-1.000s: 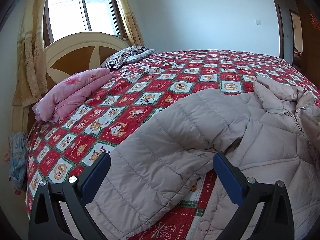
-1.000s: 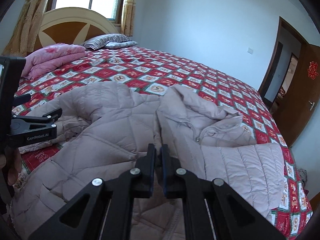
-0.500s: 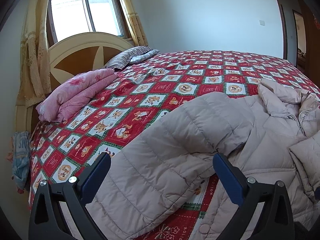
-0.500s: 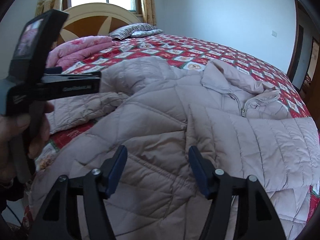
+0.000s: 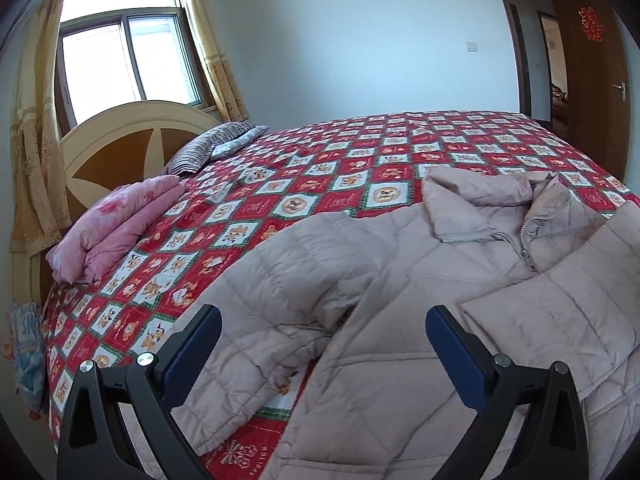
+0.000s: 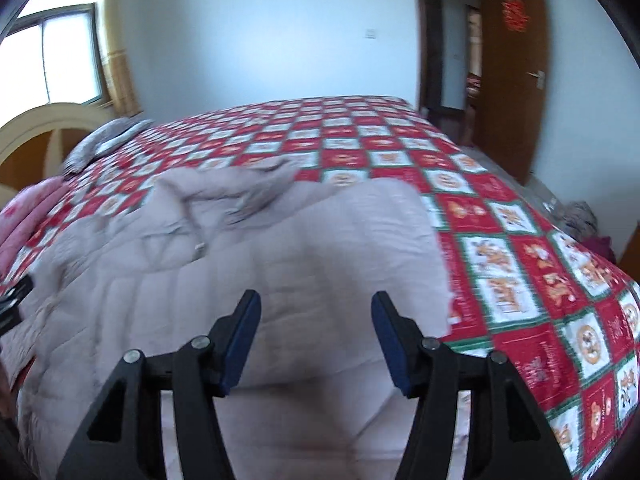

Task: Fold large clothes
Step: 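Fold the held sleeve across the jacket front with the right gripper, then release the sleeve and press it flat on the jacket with the right gripper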

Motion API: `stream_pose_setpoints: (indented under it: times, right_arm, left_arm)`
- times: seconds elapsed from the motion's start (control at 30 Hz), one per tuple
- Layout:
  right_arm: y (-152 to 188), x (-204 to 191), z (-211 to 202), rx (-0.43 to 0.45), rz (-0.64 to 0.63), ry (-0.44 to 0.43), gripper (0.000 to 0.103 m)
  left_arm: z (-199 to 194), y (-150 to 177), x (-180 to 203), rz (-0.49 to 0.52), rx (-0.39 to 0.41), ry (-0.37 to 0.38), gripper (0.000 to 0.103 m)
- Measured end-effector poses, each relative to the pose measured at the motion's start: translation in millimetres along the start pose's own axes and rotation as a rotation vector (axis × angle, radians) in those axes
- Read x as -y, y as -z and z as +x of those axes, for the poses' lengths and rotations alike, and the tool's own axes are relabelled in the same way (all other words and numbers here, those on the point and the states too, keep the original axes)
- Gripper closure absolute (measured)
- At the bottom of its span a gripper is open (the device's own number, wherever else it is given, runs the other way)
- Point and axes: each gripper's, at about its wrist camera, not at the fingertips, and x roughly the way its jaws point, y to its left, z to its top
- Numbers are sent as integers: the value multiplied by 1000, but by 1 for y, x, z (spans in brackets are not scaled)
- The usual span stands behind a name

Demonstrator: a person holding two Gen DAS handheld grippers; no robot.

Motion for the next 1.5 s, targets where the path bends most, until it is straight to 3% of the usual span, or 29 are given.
stream_pose_setpoints:
  times: [0.1,0.27,0.37,0.5,0.57,0.67,0.8,0.9,1.0,1.07,1.17,1.37,1.5]
  right_arm:
    - [-12,37,33,-42,115,50,43]
    - [6,-5,68,-141,-48,-42,43]
    - [16,-22,78,-148,-130,-20,43]
    - [24,-6,83,-159,-97,-15,42]
    - [29,-8,84,-169,-109,-9,26]
    - [34,-13,83,-180,-160,5,16]
    - [32,-7,68,-149,-144,-11,17]
    - [19,-1,40,-68,-98,-43,17]
    - [-5,2,25,8,-72,-30,17]
    - [-21,1,32,21,-75,-1,28]
    - [-31,1,63,-33,-96,25,46]
    - [-19,23,121,-160,-39,38,46]
    - [-10,22,127,-160,-55,60,45]
  left_arm:
    - [-4,-7,25,18,7,25,1]
    - [-7,-7,67,88,16,51,1]
    - [3,-3,85,134,11,31,1]
    - [40,9,92,164,-75,-27,1]
    - [54,16,89,142,-112,-22,1]
    - [64,23,91,129,-135,-16,1]
    - [51,15,86,107,-98,1,1]
    - [36,-2,77,67,-32,18,1]
    - [43,-13,81,61,-46,40,1]
    - [53,-10,91,81,-68,41,1]
    - [72,4,104,122,-114,20,1]
    - [87,18,104,108,-141,62,1]
    - [94,20,109,109,-164,89,1]
